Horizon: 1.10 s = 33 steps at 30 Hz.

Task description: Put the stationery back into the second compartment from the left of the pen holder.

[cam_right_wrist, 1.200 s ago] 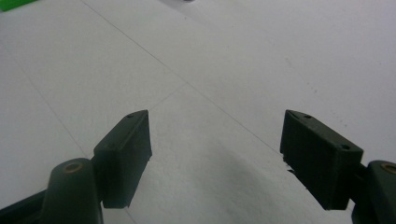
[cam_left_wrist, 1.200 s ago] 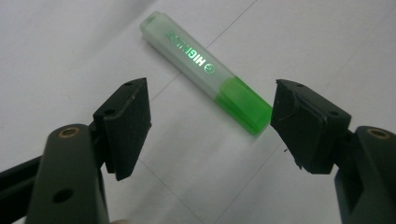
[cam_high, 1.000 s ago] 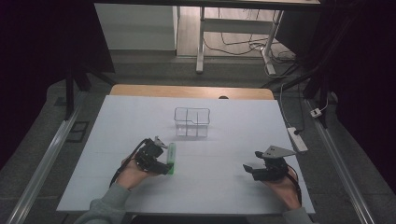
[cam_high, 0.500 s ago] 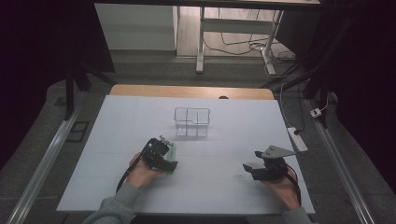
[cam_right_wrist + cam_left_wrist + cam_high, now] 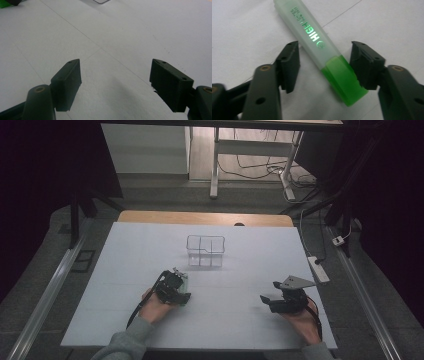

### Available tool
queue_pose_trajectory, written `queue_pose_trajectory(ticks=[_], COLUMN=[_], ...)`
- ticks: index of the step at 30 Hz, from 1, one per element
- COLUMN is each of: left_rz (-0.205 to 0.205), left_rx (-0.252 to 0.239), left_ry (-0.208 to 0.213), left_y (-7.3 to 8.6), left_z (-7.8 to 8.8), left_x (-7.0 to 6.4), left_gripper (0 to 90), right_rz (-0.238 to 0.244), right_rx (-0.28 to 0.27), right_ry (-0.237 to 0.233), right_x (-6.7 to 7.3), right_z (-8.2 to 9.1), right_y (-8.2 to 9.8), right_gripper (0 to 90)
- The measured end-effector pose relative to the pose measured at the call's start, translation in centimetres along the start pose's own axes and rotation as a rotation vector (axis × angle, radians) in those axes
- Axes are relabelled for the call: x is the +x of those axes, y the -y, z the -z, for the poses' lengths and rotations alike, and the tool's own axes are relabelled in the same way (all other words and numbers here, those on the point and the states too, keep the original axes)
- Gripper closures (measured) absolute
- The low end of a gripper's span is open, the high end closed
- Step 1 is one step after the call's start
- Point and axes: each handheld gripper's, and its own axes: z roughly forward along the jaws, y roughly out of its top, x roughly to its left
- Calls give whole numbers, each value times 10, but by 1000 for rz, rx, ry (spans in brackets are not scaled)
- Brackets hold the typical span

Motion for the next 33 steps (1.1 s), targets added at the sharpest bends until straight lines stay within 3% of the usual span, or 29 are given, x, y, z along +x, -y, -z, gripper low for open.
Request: queue_pose_trajectory(ticks=[6,12,24,33], left_rz=[10,23,-32,-59], left_rx=[4,8,8,-78], left_ry=[11,13,0,97], left_y=[1,3,6,11], left_z=[2,5,8,30], left_x=[5,13,14,26], left_gripper=[514,661,667,667], right_rz=[-2,-4,-3,-6], right_rx=[-1,-1,-5,-21], right_ry=[-4,4,3,2], right_x=[0,0,-1,0], right_z=[-1,1,1,3], right_y=[0,-1,0,-1], right_gripper=[252,252,253,253])
